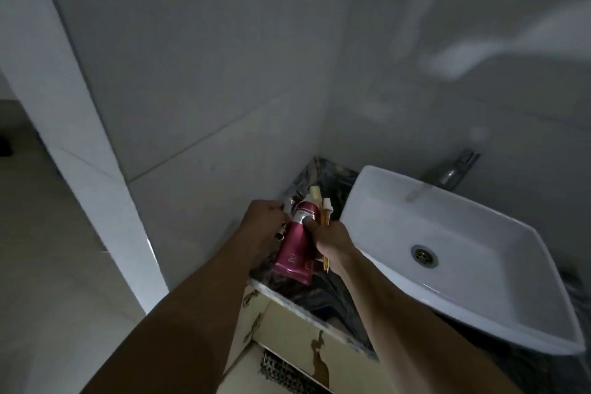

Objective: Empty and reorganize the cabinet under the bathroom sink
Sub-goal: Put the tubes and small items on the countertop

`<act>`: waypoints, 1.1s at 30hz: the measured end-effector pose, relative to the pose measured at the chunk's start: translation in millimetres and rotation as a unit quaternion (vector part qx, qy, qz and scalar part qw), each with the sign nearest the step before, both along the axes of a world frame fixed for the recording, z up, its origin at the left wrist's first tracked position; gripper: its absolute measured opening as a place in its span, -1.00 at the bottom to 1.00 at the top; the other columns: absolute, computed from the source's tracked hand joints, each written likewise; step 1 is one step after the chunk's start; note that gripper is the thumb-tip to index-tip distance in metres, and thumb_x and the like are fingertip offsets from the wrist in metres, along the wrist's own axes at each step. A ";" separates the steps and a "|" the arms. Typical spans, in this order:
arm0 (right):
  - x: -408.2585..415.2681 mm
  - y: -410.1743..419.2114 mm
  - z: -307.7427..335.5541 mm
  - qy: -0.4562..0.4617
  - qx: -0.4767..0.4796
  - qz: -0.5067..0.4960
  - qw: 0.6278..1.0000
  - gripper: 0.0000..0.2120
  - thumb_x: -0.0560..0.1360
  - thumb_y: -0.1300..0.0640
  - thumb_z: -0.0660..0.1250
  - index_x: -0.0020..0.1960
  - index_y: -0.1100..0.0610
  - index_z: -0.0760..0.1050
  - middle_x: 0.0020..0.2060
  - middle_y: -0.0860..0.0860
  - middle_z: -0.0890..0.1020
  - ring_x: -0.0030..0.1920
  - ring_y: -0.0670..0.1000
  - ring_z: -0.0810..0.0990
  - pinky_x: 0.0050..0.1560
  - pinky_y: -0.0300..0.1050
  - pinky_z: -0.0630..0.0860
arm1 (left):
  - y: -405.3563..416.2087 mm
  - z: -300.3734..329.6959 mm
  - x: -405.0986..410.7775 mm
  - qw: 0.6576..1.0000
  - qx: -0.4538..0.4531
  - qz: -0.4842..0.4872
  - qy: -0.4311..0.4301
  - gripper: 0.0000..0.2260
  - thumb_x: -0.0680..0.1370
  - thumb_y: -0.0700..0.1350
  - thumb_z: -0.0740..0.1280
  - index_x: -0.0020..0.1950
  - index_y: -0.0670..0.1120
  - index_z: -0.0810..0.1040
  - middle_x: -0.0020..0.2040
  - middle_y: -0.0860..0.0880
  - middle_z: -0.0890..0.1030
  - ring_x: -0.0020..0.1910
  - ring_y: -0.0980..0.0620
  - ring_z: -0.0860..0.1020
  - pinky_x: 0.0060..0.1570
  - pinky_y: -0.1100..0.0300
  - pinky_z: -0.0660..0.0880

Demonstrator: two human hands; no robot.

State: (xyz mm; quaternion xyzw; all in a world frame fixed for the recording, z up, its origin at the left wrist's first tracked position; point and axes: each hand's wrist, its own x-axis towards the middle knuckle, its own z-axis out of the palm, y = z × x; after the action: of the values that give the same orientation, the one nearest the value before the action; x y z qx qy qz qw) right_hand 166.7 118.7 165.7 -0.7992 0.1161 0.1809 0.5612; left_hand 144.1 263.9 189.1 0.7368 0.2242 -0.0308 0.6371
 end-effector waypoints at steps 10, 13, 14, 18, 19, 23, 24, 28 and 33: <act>104.1 49.1 -34.9 0.033 -0.140 -0.055 0.988 -0.58 0.42 0.01 0.45 0.19 0.22 0.53 0.00 0.14 0.66 -0.07 0.14 0.69 -0.07 0.08 0.69 | 20.2 -48.8 92.6 0.954 0.296 -0.032 0.015 -0.82 0.51 -0.03 0.40 -0.23 -0.10 0.55 -0.13 -0.17 0.66 -0.10 -0.17 0.63 -0.27 0.22 0.34; 118.5 55.6 -41.5 0.053 -0.177 -0.035 0.982 -0.58 0.44 0.05 0.44 0.23 0.21 0.52 0.04 0.15 0.67 -0.05 0.14 0.70 -0.09 0.07 0.69 | 21.4 -61.6 107.7 0.947 0.317 -0.047 0.027 -0.83 0.50 -0.03 0.42 -0.13 -0.13 0.61 -0.05 -0.19 0.67 -0.05 -0.17 0.64 -0.25 0.19 0.38; 120.8 57.0 -42.3 0.059 -0.188 -0.029 0.980 -0.60 0.46 0.05 0.44 0.22 0.22 0.53 0.03 0.16 0.67 -0.06 0.14 0.70 -0.10 0.06 0.69 | 22.1 -66.5 112.0 0.942 0.330 -0.055 0.027 -0.82 0.50 -0.03 0.42 -0.09 -0.15 0.62 -0.04 -0.19 0.67 -0.03 -0.18 0.64 -0.23 0.17 0.40; 130.0 58.0 -40.5 0.043 -0.271 0.023 0.961 -0.60 0.53 0.03 0.34 0.26 0.26 0.54 0.10 0.15 0.67 0.06 0.13 0.67 0.01 -0.05 0.62 | 24.6 -79.1 118.8 0.912 0.392 -0.113 0.023 -0.75 0.55 -0.01 0.36 0.06 -0.18 0.64 0.05 -0.20 0.65 0.06 -0.18 0.63 -0.06 0.08 0.53; 131.9 57.0 -37.1 0.036 -0.292 0.037 0.955 -0.60 0.55 0.04 0.30 0.28 0.26 0.52 0.11 0.14 0.66 0.07 0.12 0.67 0.01 -0.06 0.60 | 25.2 -80.5 118.2 0.907 0.401 -0.123 0.020 -0.72 0.56 0.00 0.34 0.09 -0.19 0.64 0.07 -0.20 0.65 0.06 -0.18 0.63 -0.05 0.07 0.53; 142.7 54.3 -23.9 0.022 -0.299 0.067 0.952 -0.69 0.60 0.07 0.24 0.21 0.28 0.51 -0.04 0.11 0.61 -0.11 0.09 0.62 -0.35 -0.17 0.45 | 31.4 -81.5 118.1 0.910 0.389 -0.146 0.018 -0.73 0.59 -0.10 0.28 0.13 -0.26 0.63 0.08 -0.23 0.65 0.05 -0.19 0.63 -0.04 0.06 0.55; 145.1 54.0 -22.1 0.014 -0.298 0.074 0.952 -0.73 0.61 0.07 0.25 0.17 0.25 0.50 -0.11 0.10 0.58 -0.17 0.07 0.58 -0.41 -0.20 0.39 | 32.5 -80.9 117.9 0.910 0.386 -0.152 0.017 -0.74 0.58 -0.13 0.28 0.13 -0.28 0.63 0.08 -0.24 0.65 0.06 -0.20 0.63 -0.04 0.06 0.55; 153.5 67.0 -25.7 -0.009 -0.269 0.078 0.960 -0.65 0.66 -0.03 0.16 -0.01 0.23 0.54 -0.15 0.13 0.62 -0.18 0.10 0.65 -0.16 -0.06 0.63 | 37.2 -81.5 113.5 0.916 0.368 -0.157 0.004 -0.77 0.56 -0.16 0.30 0.09 -0.29 0.61 0.07 -0.25 0.63 0.07 -0.21 0.62 -0.02 0.05 0.54; 152.1 82.7 -32.8 -0.025 -0.250 0.060 0.966 -0.58 0.61 -0.02 0.26 0.12 0.35 0.60 0.03 0.24 0.67 0.08 0.18 0.67 0.05 -0.01 0.59 | 40.1 -88.3 113.9 0.931 0.332 -0.145 -0.041 -0.82 0.53 -0.15 0.35 0.09 -0.17 0.64 0.01 -0.15 0.67 0.02 -0.12 0.64 -0.02 0.06 0.58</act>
State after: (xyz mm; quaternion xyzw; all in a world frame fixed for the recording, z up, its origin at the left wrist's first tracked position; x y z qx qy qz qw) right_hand 318.8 201.5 132.9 -0.9241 0.0951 0.1593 0.3340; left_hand 257.9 304.0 100.8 0.9315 0.0861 -0.0164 0.3531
